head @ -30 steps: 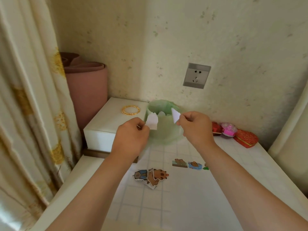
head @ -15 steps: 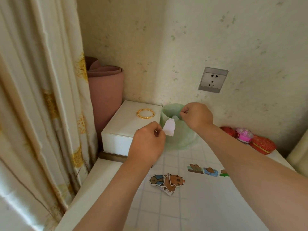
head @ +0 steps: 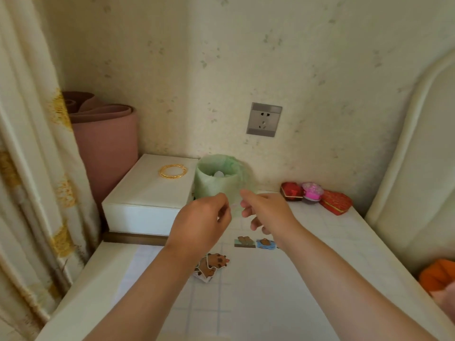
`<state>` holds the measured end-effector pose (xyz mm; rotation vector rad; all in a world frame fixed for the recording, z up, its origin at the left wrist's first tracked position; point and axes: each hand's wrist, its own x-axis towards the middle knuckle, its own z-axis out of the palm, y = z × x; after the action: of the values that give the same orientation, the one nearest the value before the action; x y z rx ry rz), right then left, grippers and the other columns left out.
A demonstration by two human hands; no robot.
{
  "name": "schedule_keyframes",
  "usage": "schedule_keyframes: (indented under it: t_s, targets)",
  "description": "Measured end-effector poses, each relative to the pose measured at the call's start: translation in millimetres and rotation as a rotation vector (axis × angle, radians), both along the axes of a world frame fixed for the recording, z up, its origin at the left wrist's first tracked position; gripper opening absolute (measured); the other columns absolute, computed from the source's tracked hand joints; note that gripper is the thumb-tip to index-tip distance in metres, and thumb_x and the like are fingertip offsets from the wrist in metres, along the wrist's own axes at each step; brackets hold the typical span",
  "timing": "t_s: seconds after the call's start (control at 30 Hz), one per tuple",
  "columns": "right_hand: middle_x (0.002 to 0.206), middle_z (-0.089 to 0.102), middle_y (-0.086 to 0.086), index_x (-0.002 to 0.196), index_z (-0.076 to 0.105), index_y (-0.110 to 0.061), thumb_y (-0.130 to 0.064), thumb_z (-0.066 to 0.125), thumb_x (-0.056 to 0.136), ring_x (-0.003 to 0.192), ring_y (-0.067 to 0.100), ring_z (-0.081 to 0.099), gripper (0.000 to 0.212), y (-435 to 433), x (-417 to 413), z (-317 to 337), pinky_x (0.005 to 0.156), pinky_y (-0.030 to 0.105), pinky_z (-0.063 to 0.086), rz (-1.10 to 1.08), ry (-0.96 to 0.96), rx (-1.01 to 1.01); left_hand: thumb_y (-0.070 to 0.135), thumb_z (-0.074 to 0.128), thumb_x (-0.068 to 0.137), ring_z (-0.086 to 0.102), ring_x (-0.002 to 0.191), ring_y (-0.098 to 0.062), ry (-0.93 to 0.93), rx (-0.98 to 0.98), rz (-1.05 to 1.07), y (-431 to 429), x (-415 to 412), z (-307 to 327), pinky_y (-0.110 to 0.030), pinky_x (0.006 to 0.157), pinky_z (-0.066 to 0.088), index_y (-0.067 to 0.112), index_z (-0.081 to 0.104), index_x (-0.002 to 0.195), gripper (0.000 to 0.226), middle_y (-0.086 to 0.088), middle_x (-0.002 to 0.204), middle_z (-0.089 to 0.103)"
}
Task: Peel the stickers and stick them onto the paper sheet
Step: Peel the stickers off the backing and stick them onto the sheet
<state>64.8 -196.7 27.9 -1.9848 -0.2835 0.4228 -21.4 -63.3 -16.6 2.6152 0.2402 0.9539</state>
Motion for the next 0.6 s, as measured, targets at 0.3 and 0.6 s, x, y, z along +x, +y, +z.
schedule_keyframes:
  t_s: [0.3,0.6]
  targets:
    - [0.071,0.069,0.002,0.094,0.072,-0.004,-0.019,0.060,0.092,0.046,0.016,0.052,0.019,-43,23,-15,0.041,0.019,0.027,0.040,0.150,-0.101,0.044,0.061,0.094,0.059,0.059,-0.003,0.320,-0.075,-0.252,-16,12,-1,-0.027,0.064,0.054,0.038,0.049,0.129,0.037,0.023,0.095,0.068]
    - [0.078,0.072,0.001,0.090,0.068,-0.013,-0.021,0.051,0.100,0.055,0.017,0.057,0.022,-84,43,-36,0.048,0.021,0.037,0.183,-0.072,-0.188,0.043,0.056,0.096,0.061,0.069,-0.001,0.342,-0.356,-0.217,-39,27,-10,-0.015,0.063,0.045,0.036,0.057,0.121,0.025,0.021,0.094,0.063]
